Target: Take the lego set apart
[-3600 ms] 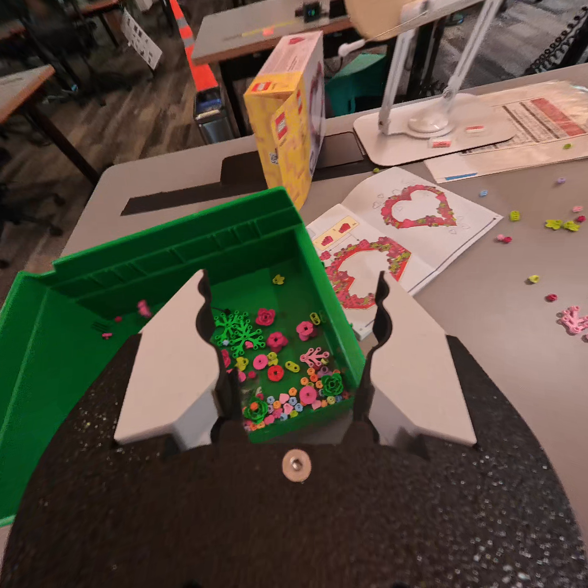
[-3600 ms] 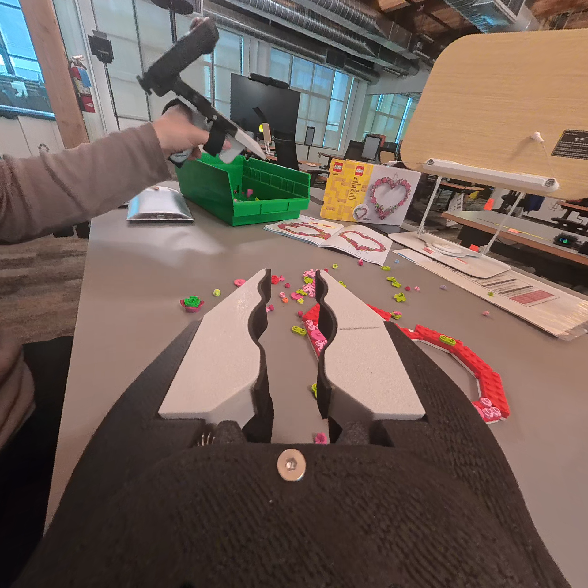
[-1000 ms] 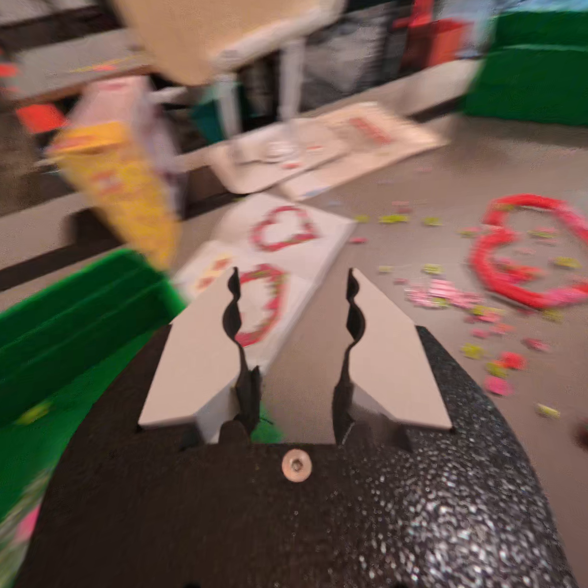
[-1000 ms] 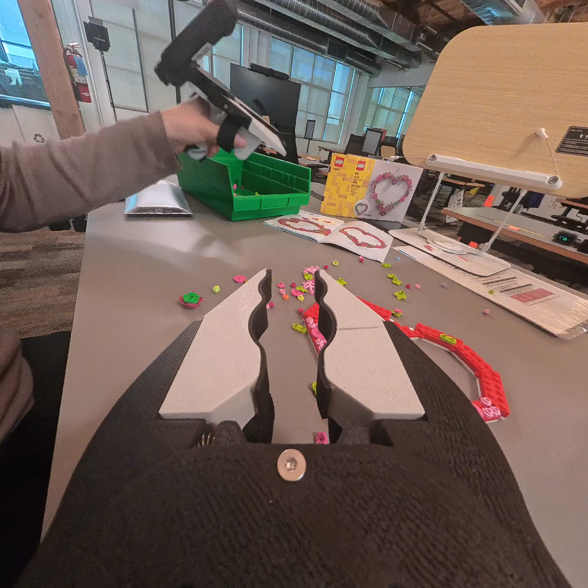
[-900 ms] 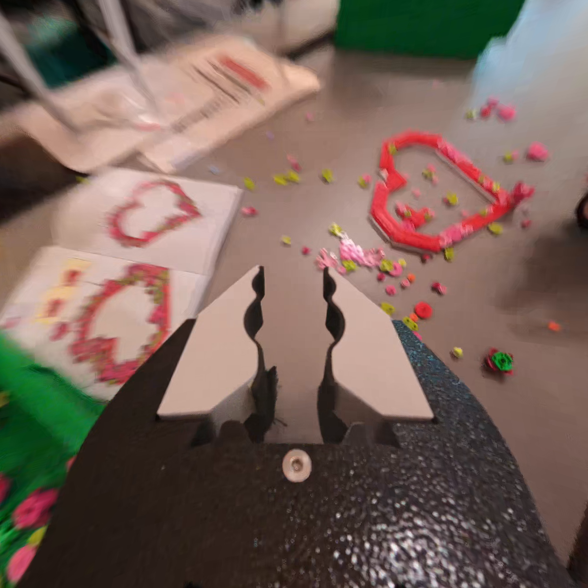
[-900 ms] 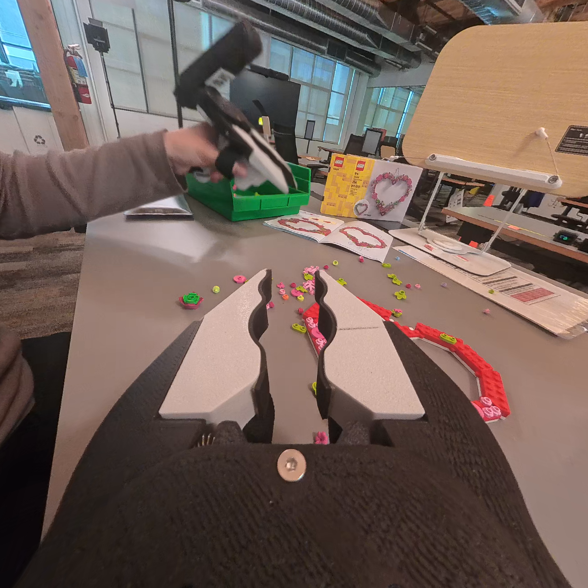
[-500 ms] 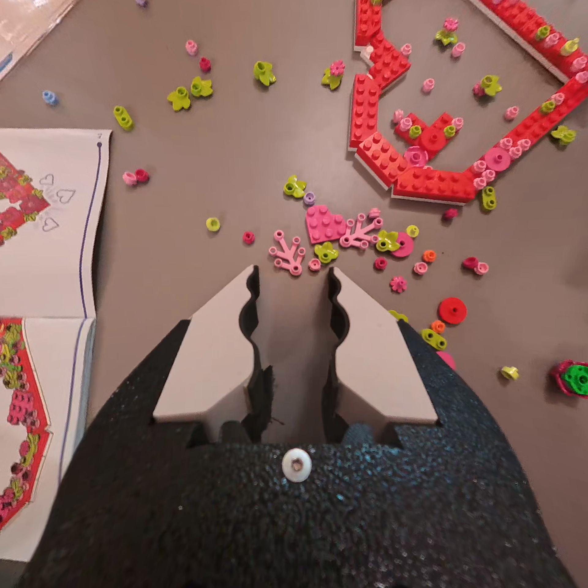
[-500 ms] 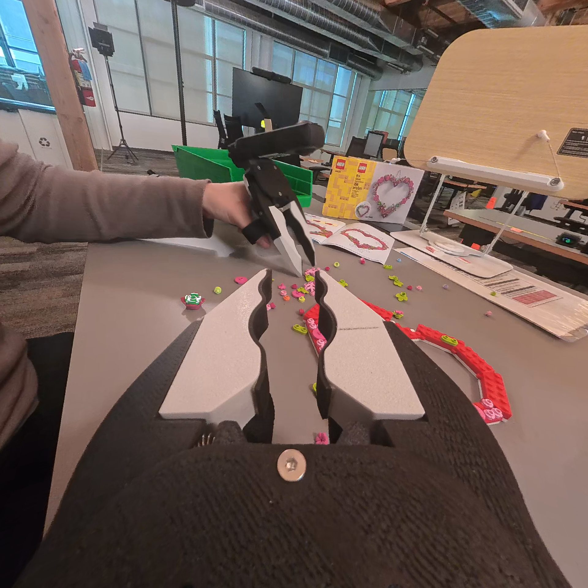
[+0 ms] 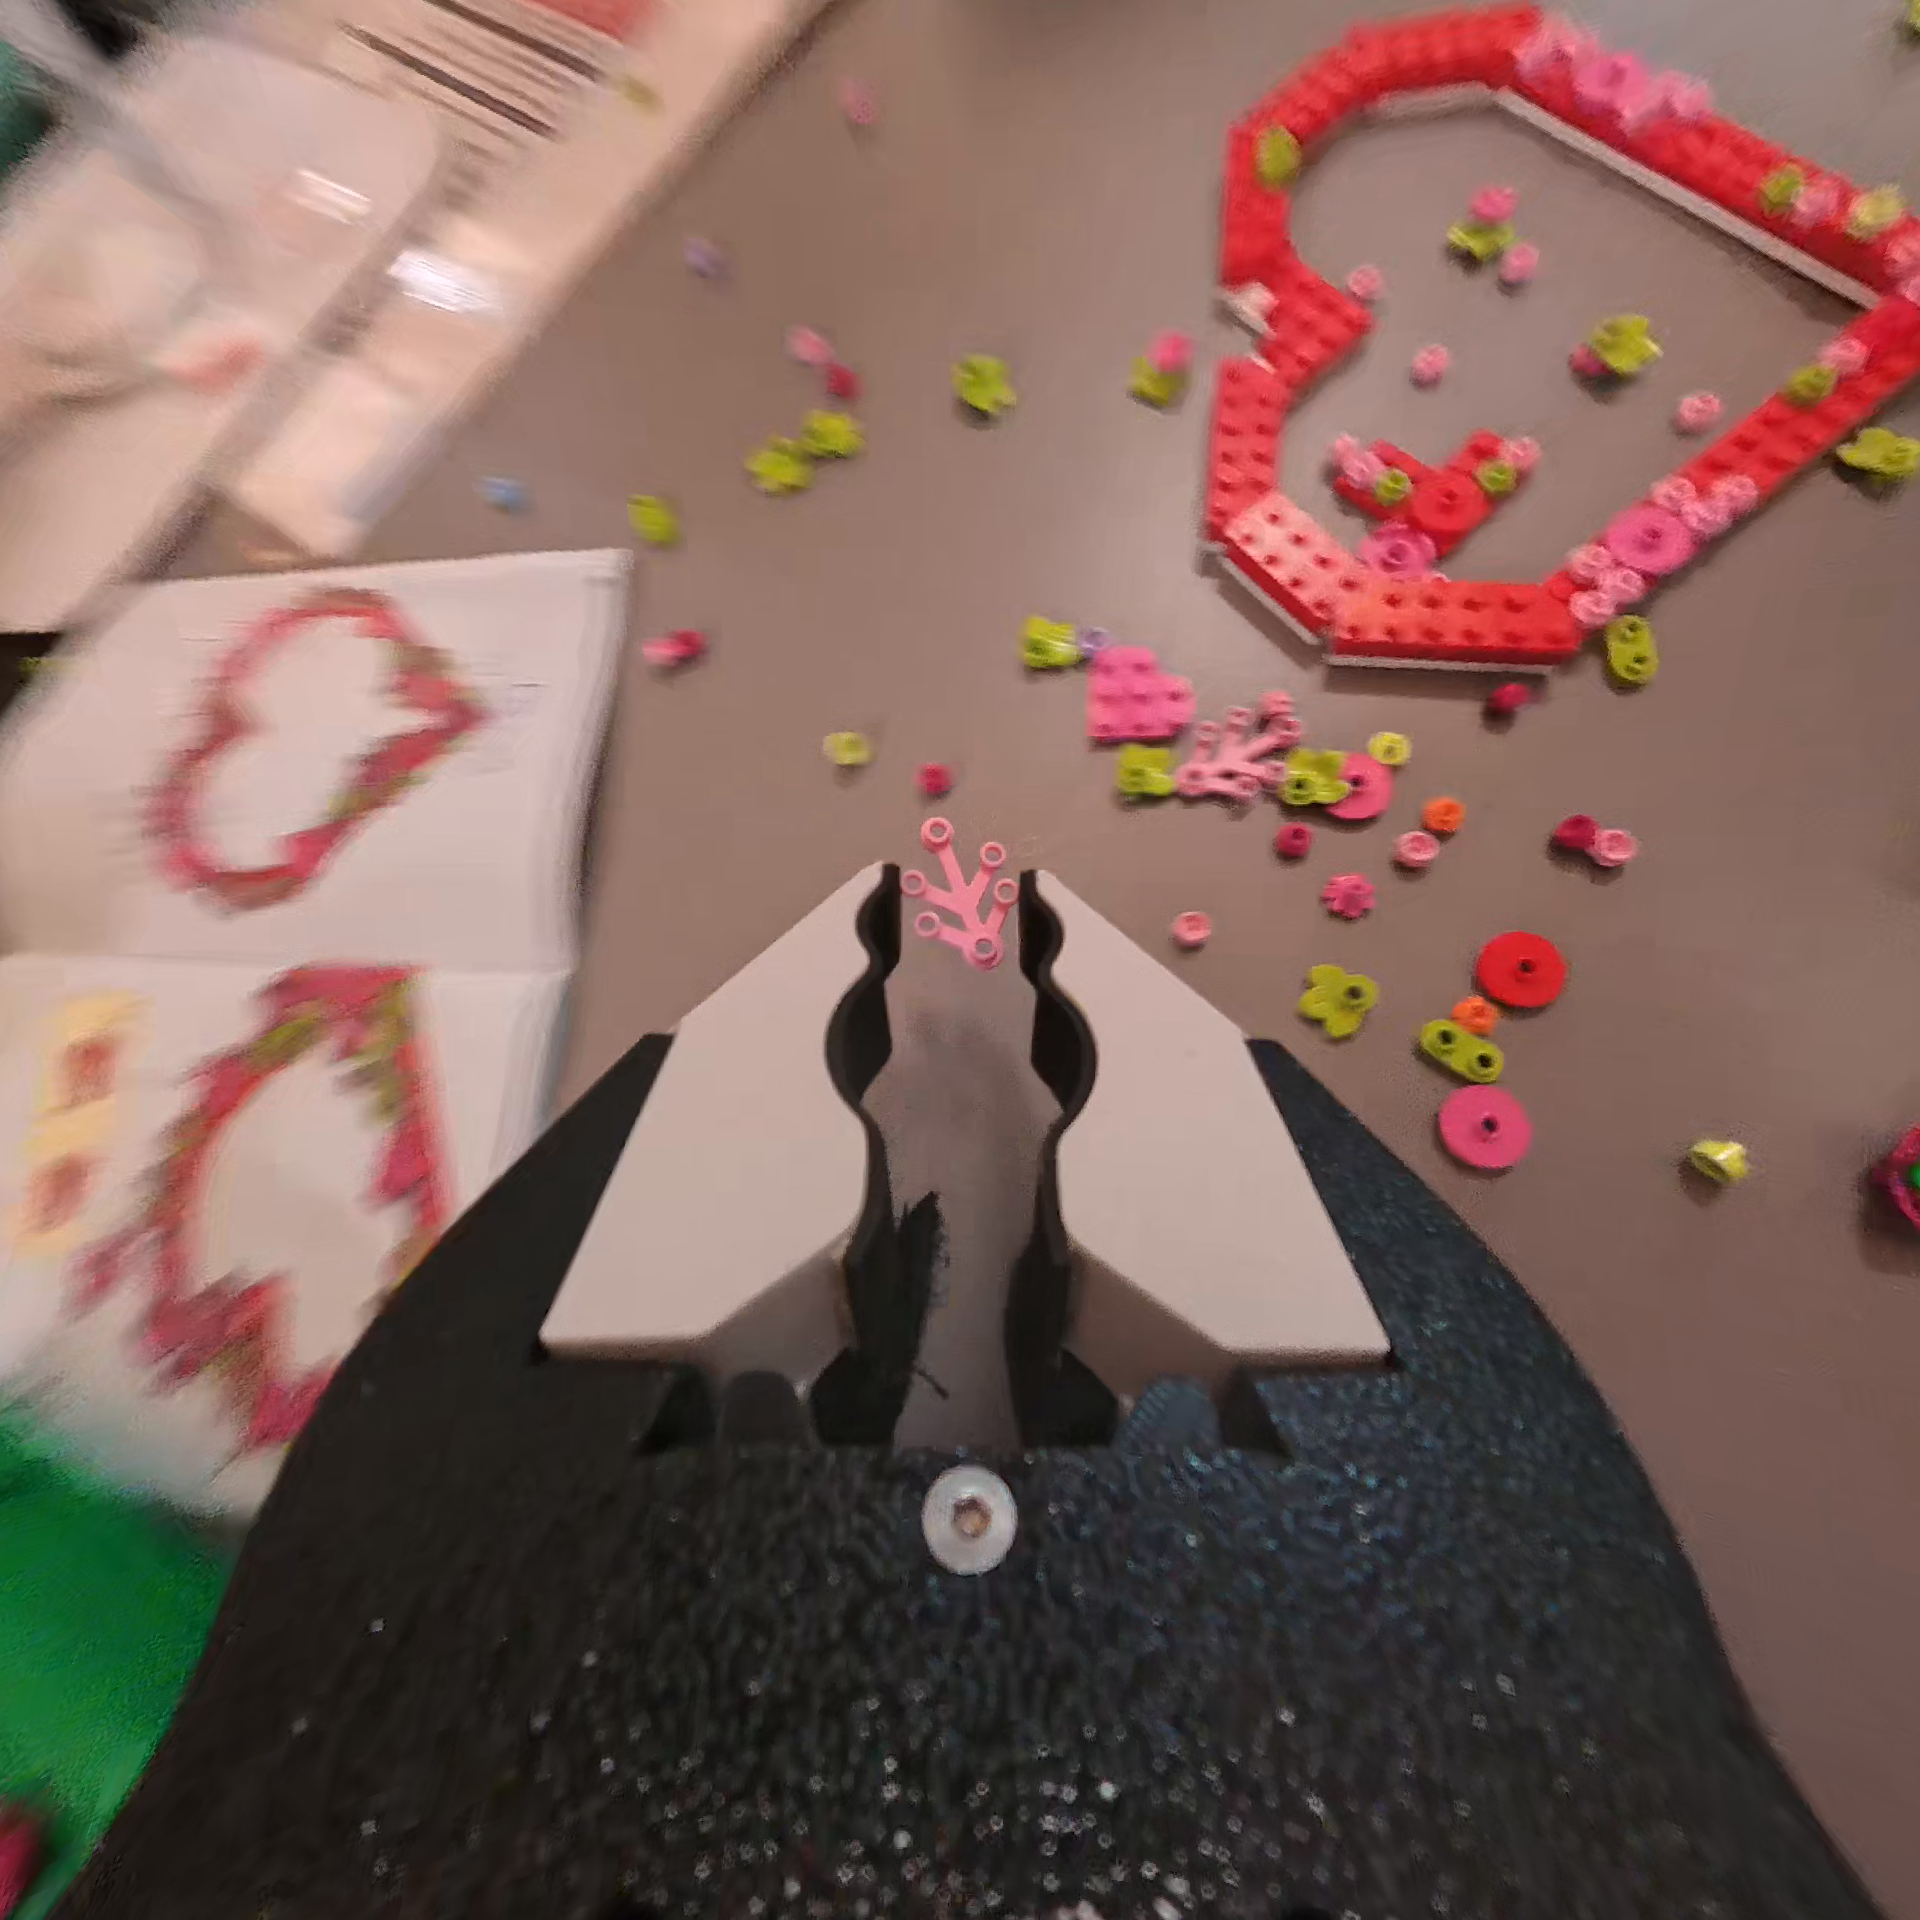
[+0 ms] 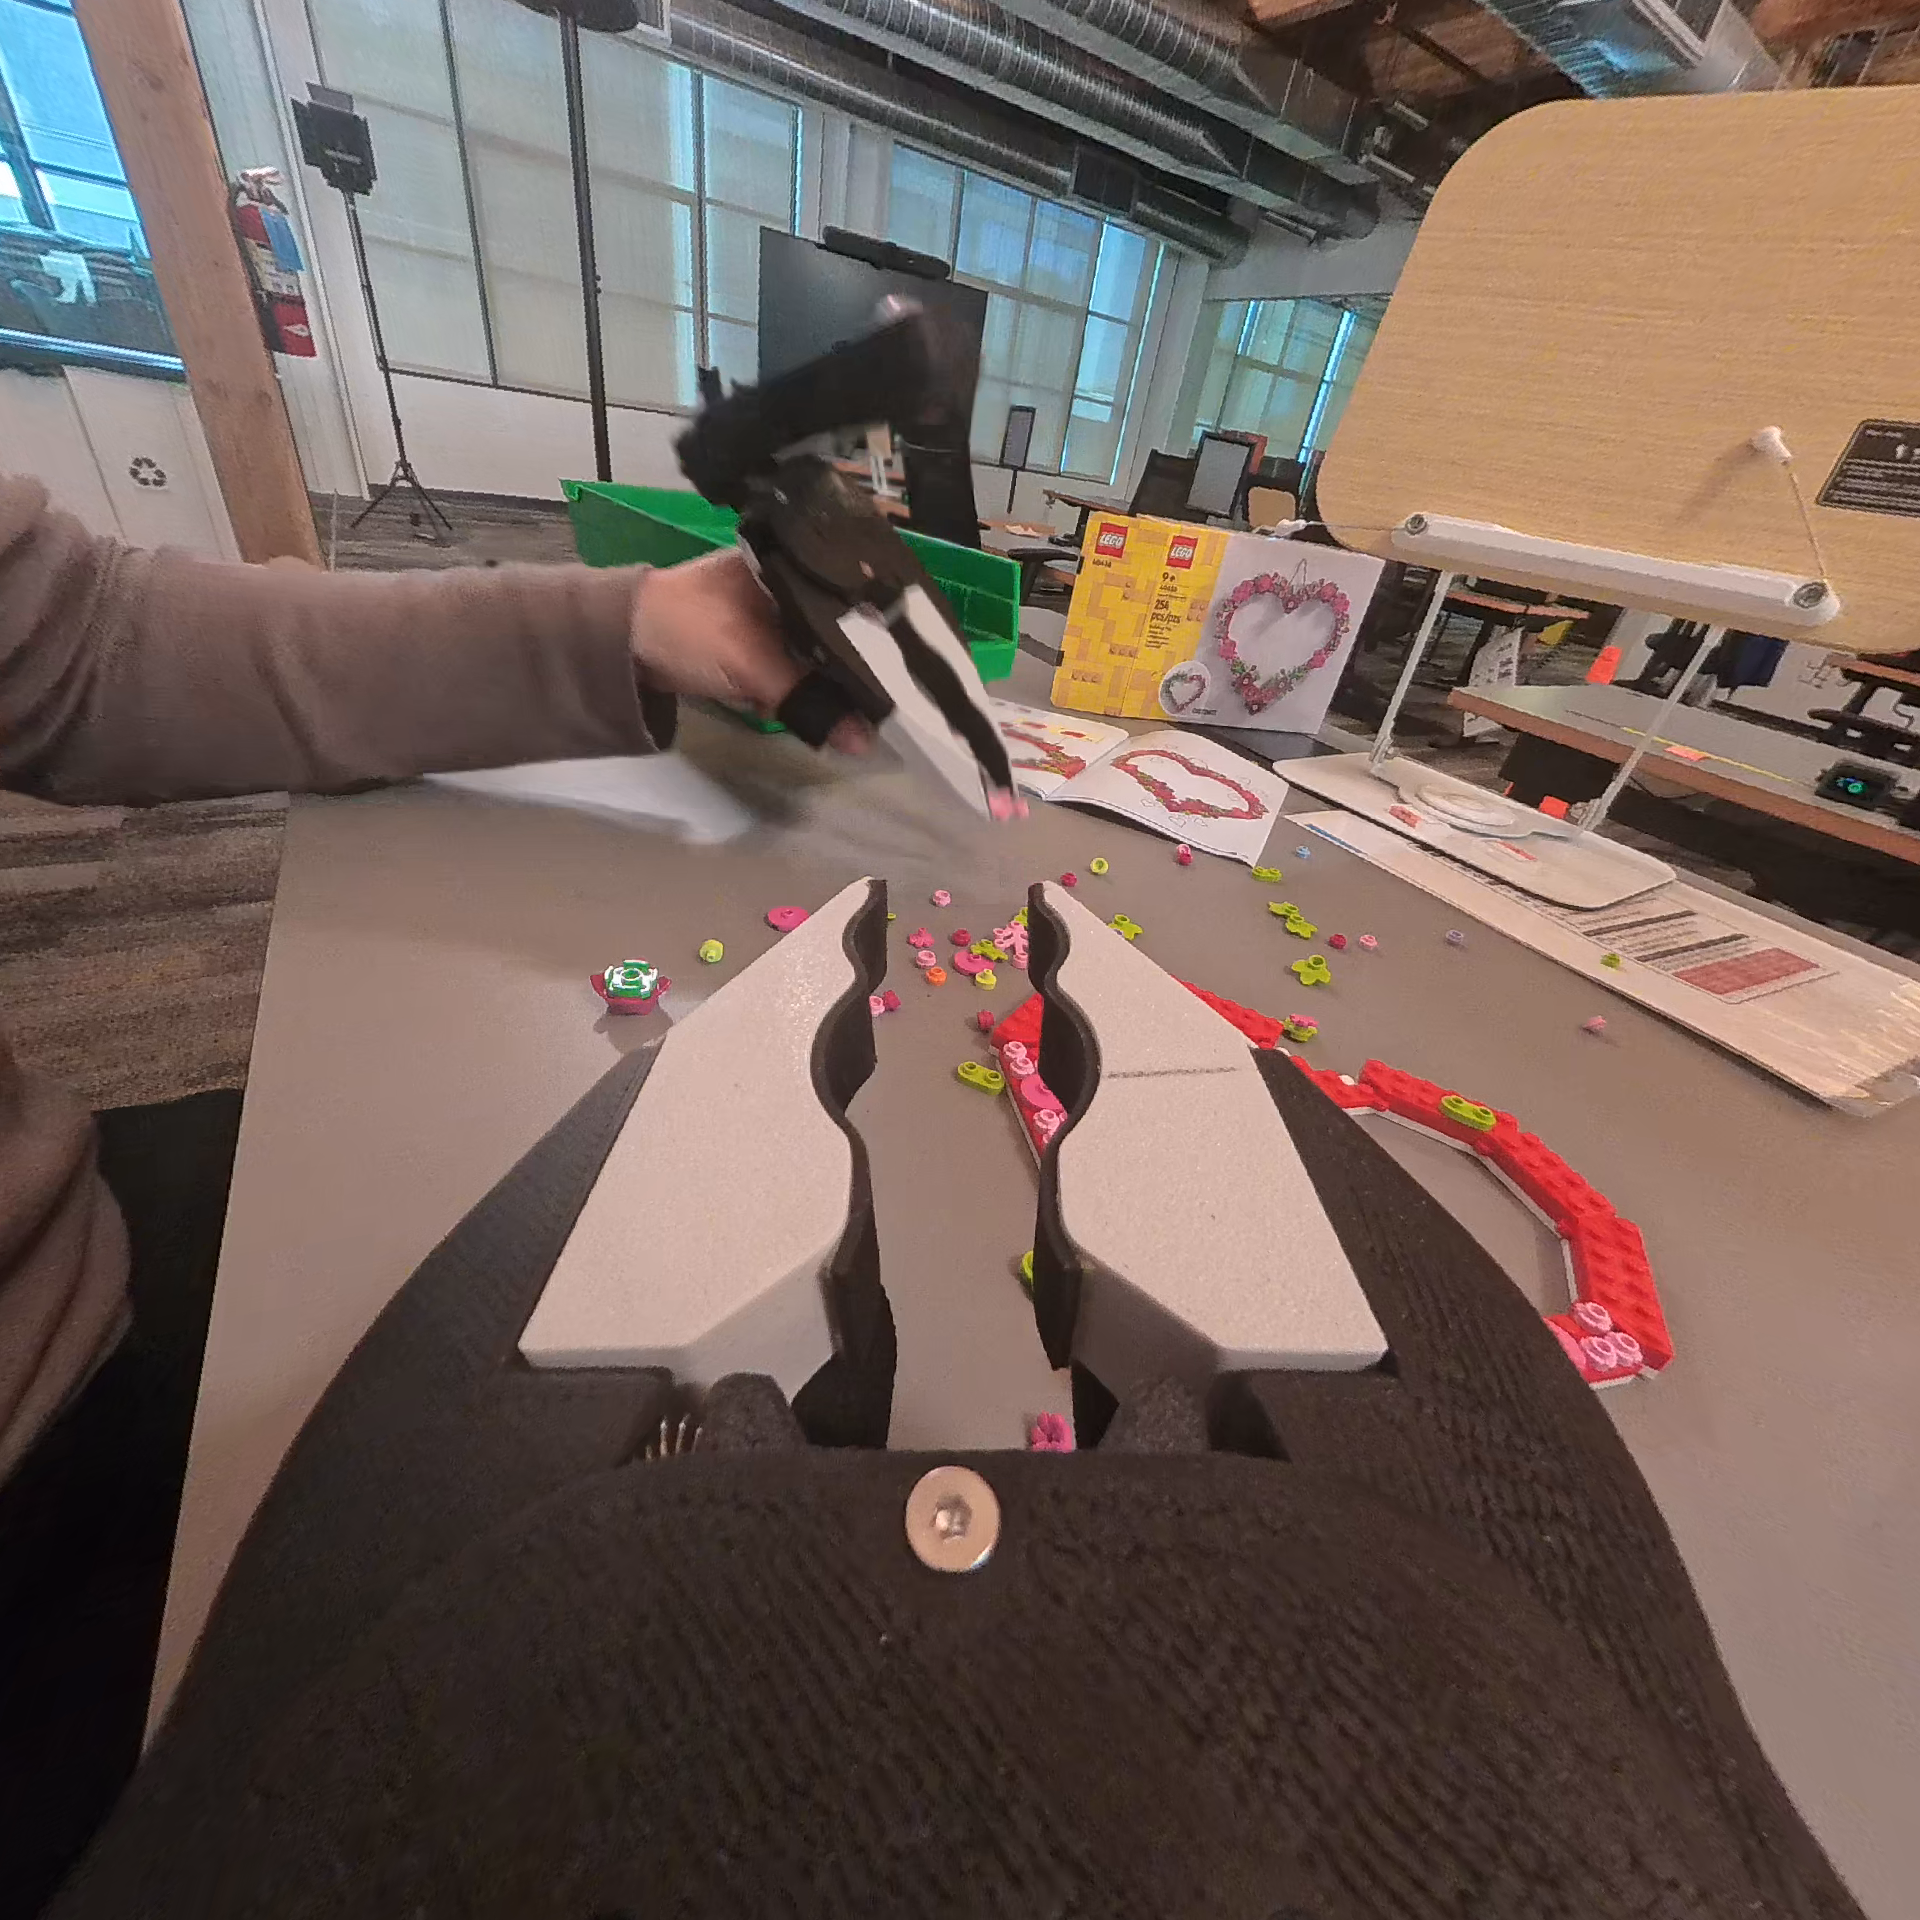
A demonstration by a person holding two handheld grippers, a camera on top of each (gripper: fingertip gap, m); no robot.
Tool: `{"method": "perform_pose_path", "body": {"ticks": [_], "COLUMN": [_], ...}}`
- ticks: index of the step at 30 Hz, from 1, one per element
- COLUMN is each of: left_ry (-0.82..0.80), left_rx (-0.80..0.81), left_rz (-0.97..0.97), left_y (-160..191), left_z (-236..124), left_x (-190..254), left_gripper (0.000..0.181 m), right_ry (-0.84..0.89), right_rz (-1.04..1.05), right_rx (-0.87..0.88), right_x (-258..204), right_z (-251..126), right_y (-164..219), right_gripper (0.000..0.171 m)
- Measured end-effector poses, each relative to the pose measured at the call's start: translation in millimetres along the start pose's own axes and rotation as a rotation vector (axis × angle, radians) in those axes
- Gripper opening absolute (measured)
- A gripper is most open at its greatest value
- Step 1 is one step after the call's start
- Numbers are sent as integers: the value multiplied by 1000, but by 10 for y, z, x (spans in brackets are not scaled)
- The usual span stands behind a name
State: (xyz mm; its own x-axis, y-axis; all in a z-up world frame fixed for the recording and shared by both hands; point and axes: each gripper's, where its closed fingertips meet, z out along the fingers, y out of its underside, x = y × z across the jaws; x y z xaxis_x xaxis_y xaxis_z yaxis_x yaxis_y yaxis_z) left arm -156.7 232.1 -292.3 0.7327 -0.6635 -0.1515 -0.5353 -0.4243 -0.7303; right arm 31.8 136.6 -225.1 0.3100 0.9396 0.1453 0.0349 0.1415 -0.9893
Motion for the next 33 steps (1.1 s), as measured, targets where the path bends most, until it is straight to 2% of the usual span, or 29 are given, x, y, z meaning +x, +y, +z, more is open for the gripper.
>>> {"method": "perform_pose_path", "body": {"ticks": [1,5,7,9,12,15,16,18,20,21,24,26,29,33], "left_ry": [-94,-489,-620,-650,-658,-670,-651,-534,-326,-225,26,67,42,48], "left_rx": [42,163,105,32,-54,-101,-82,60,189,196,96,35,-31,-12], "left_rz": [-6,-51,-100,-205,-423,-457,-446,-360,-244,-213,-177,-163,-182,-312], "left_y": [-48,-79,116,367,718,843,784,401,-39,-162,-258,-214,-129,-202], "left_z": [-202,-1210,-1587,-1789,-1914,-1934,-1893,-1699,-1375,-1181,-531,-112,375,708], "left_x": [-153,-876,-1225,-1485,-1760,-1847,-1813,-1576,-1125,-906,-409,-350,-474,-617], "left_gripper": [19,19,20,21,83,95,93,74,55,45,36,32,31,31], "right_ry": [0,-1,0,2,5,8,9,12,14,12,6,3,-4,-8], "right_rz": [1,9,15,21,28,32,32,30,29,30,29,26,27,38], "right_rx": [1,3,5,7,13,14,13,12,14,14,17,20,21,27], "right_x": [1,9,16,25,36,45,45,48,51,50,40,29,19,24], "right_z": [-2,-3,-4,-7,-12,-13,-13,-10,-6,-3,-1,-4,-4,-11], "right_y": [-2,-2,-4,-6,-12,-13,-12,-10,-13,-12,-17,-21,-22,-28], "right_gripper": [25,25,26,26,26,26,26,25,25,25,25,25,25,25]}}
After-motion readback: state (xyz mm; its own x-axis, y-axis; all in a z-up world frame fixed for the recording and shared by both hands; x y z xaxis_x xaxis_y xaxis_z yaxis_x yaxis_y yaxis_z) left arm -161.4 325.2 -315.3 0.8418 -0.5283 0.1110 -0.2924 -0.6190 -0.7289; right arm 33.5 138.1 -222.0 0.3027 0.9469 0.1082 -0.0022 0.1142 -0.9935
